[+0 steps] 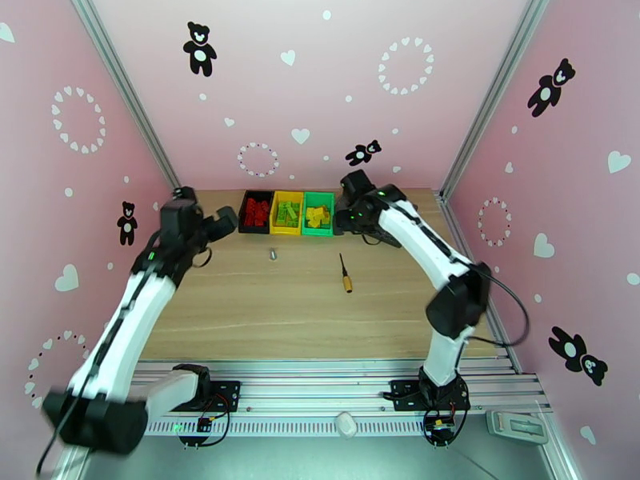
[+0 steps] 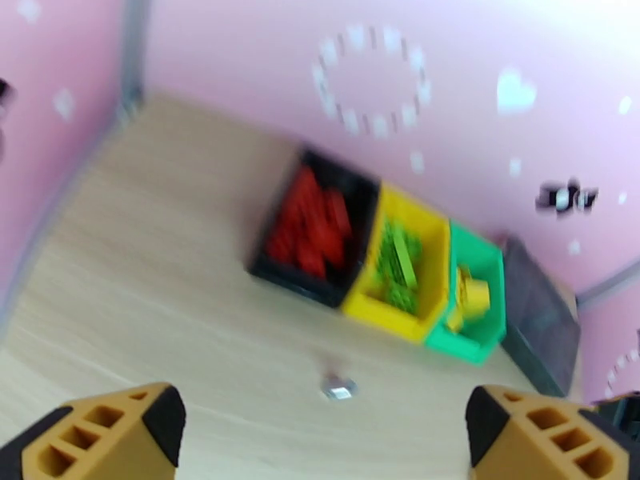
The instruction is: Sort the legos into containers by color
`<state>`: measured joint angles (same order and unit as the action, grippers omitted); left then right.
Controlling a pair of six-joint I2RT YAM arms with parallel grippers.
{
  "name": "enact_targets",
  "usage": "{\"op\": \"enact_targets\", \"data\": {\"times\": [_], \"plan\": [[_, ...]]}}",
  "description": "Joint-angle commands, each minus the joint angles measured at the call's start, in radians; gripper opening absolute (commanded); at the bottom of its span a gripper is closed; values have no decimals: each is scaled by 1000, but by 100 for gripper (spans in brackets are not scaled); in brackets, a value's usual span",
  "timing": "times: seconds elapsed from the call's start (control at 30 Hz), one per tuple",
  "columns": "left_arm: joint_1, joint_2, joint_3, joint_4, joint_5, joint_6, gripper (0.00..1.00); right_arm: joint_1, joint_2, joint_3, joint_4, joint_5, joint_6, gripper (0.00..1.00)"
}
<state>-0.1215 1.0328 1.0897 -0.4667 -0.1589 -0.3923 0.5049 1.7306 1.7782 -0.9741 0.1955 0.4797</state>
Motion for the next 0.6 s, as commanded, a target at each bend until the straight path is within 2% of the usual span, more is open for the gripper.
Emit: {"op": "enact_targets", "data": {"times": [0.0, 0.03, 0.07, 0.1, 0.2, 0.3, 0.37, 0.43, 0.5, 0.57], "plan": [[-6, -57, -41, 102, -224, 151, 99, -16, -191, -129, 214, 183, -59, 76], [-4, -64, -37, 90, -248, 193, 98, -19, -224, -180, 281, 208, -97, 77], [-4, -66, -32, 82, -263, 219, 99, -20, -249, -229, 336, 256, -137, 95], [-4, -67, -30, 84, -278, 217, 98, -20, -261, -269, 369, 311, -160, 99], [-2, -69, -31, 100, -336, 124, 99, -19, -248, -335, 369, 610, -54, 98], [-1, -62, -63, 192, -418, 136, 98, -26, -231, -341, 335, 724, -32, 99], [1, -48, -95, 282, -447, 196, 98, -26, -269, -394, 402, 747, -40, 99], [2, -25, -130, 309, -425, 265, 98, -36, -318, -502, 600, 701, -164, 99], [10, -4, -186, 302, -484, 246, 99, -78, -344, -593, 715, 613, -215, 99], [31, -14, -299, 338, -511, 207, 98, -134, -349, -670, 746, 591, -196, 99]]}}
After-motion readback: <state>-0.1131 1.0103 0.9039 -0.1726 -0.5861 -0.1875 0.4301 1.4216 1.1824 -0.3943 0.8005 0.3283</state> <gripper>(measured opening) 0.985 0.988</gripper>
